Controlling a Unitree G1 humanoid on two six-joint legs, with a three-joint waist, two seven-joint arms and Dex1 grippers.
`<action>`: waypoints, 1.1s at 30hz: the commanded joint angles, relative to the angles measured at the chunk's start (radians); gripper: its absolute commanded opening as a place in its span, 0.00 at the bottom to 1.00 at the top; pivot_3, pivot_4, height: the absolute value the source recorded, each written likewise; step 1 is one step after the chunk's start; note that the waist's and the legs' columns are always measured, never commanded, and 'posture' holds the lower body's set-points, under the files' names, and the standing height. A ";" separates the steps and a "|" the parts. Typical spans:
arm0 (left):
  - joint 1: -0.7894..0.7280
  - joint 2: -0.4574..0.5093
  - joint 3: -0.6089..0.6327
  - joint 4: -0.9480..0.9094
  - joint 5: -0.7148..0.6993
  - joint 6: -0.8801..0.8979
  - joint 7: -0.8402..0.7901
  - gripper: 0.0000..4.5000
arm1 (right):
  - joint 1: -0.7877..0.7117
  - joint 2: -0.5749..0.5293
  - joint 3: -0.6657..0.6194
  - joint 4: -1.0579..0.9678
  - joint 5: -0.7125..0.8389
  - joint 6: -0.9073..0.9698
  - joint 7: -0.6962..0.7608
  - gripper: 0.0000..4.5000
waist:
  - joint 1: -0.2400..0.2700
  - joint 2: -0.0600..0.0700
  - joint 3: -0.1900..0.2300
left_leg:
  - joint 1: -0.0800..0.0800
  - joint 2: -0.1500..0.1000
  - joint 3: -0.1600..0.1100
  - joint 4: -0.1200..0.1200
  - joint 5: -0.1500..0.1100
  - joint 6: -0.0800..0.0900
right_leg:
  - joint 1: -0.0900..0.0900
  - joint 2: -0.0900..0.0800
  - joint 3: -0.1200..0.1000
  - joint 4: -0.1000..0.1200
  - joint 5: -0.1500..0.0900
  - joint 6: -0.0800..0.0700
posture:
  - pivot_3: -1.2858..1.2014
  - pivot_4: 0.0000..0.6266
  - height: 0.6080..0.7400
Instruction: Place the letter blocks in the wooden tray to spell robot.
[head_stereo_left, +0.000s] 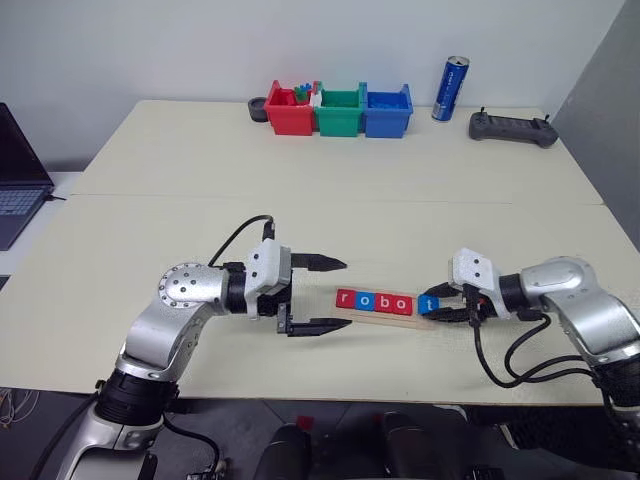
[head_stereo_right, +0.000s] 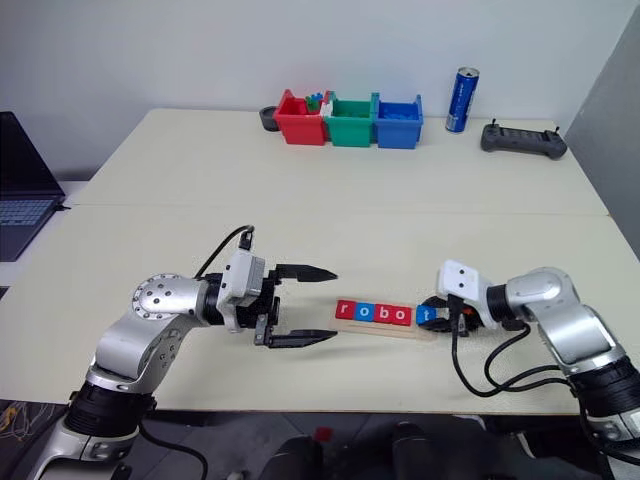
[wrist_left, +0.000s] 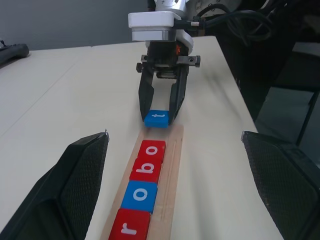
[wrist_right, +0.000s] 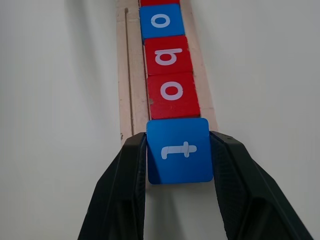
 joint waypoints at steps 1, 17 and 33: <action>0.006 0.008 0.007 -0.009 0.007 -0.023 0.004 1.00 | -0.028 -0.001 -0.001 0.005 -0.015 -0.025 -0.001 0.32 | 0.001 0.000 0.000 | 0.000 0.000 0.000 0.000 0.000 0.000 | 0.000 0.000 0.000 0.000 0.000 0.000 | 0.52 0.24 1.00; 0.005 0.007 0.001 -0.017 0.013 -0.016 0.011 1.00 | -0.037 0.006 0.015 0.020 -0.018 -0.032 0.026 0.32 | -0.001 0.000 0.000 | 0.000 0.000 0.000 0.000 0.000 0.000 | 0.000 0.000 0.000 0.000 0.000 0.000 | 0.52 0.24 1.00; -0.005 0.000 -0.006 -0.003 0.030 -0.029 0.008 1.00 | -0.065 0.009 -0.032 -0.002 0.047 0.065 0.036 0.99 | -0.001 0.000 0.000 | 0.000 0.000 0.000 0.000 0.000 0.000 | 0.000 0.000 0.000 0.000 0.000 0.000 | 0.52 0.24 1.00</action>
